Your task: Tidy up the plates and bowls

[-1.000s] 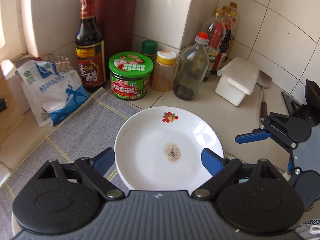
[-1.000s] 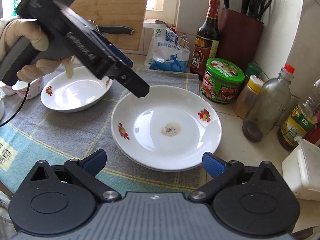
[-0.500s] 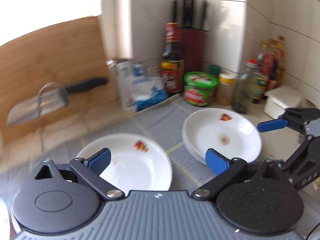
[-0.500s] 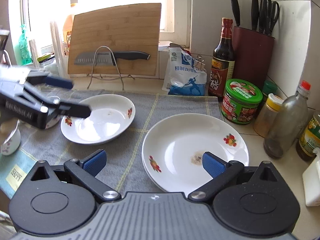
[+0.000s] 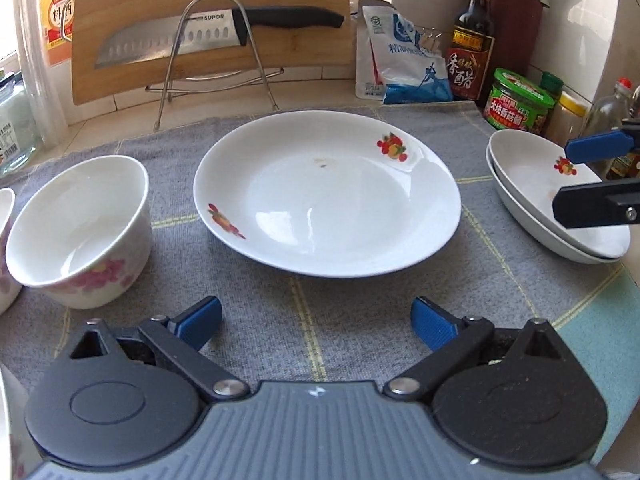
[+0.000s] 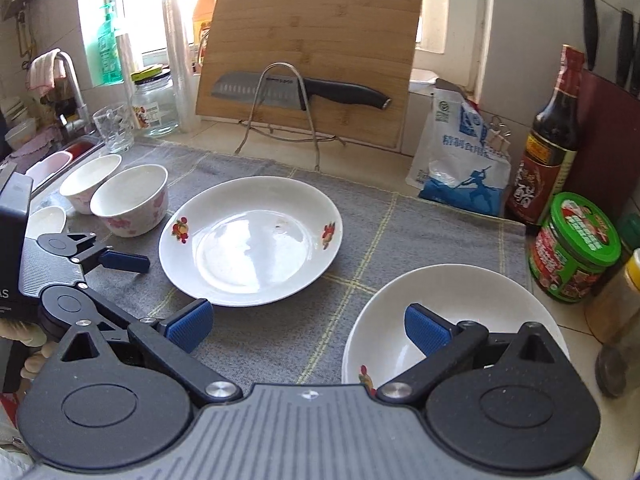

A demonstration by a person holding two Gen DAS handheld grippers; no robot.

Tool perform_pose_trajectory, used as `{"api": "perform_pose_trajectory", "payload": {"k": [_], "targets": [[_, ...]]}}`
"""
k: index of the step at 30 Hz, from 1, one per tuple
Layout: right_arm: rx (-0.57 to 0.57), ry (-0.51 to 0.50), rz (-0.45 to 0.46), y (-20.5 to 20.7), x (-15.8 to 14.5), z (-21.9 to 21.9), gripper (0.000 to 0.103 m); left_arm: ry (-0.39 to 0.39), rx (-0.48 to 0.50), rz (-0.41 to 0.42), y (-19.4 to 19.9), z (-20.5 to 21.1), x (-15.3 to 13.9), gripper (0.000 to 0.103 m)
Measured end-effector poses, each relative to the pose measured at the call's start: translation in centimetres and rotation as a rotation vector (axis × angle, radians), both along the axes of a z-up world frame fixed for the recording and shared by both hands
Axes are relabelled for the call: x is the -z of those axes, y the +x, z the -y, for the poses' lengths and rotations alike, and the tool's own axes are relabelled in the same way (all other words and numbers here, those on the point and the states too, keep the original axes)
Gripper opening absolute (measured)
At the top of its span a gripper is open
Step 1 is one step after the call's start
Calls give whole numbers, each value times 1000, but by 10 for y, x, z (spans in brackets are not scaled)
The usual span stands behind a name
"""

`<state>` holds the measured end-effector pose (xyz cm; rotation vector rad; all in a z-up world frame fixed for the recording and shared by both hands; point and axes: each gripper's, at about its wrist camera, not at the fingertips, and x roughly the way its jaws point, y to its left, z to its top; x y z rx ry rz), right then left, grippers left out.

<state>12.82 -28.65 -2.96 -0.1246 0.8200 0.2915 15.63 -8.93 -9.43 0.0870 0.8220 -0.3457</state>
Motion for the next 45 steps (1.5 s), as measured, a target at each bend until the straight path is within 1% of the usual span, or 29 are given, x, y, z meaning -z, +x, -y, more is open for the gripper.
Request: {"api": "perform_pose_trajectory", "payload": {"k": [3, 5, 8, 10, 17, 24, 28, 31, 34, 37, 41, 45], "targets": [[-61, 3, -36, 14, 8, -6, 103, 16, 15, 26, 3, 6, 3, 102], [-92, 6, -61, 25, 12, -9, 103, 44, 32, 52, 5, 11, 5, 103], [-128, 8, -98, 41, 18, -13, 103, 36, 26, 59, 13, 15, 5, 103], [-147, 10, -104, 51, 20, -16, 103, 33, 17, 60, 17, 17, 4, 103], [-149, 67, -186, 97, 32, -13, 103, 21, 28, 83, 19, 16, 5, 103], [-153, 148, -278, 141, 45, -11, 103, 18, 30, 90, 18, 17, 3, 103], [-155, 128, -320, 163, 54, -15, 103, 15, 33, 95, 16, 17, 2, 103], [-191, 103, -336, 175, 59, -21, 103, 13, 33, 103, 15, 17, 3, 103], [-231, 103, -367, 185, 65, -26, 103, 13, 37, 103, 15, 17, 3, 103], [-274, 103, -372, 192, 66, -30, 103, 14, 40, 100, 16, 17, 2, 103], [-328, 120, -396, 203, 66, -35, 103, 14, 45, 102, 17, 17, 2, 103], [-358, 138, -416, 211, 65, -35, 103, 10, 52, 103, 17, 18, 2, 102]]}}
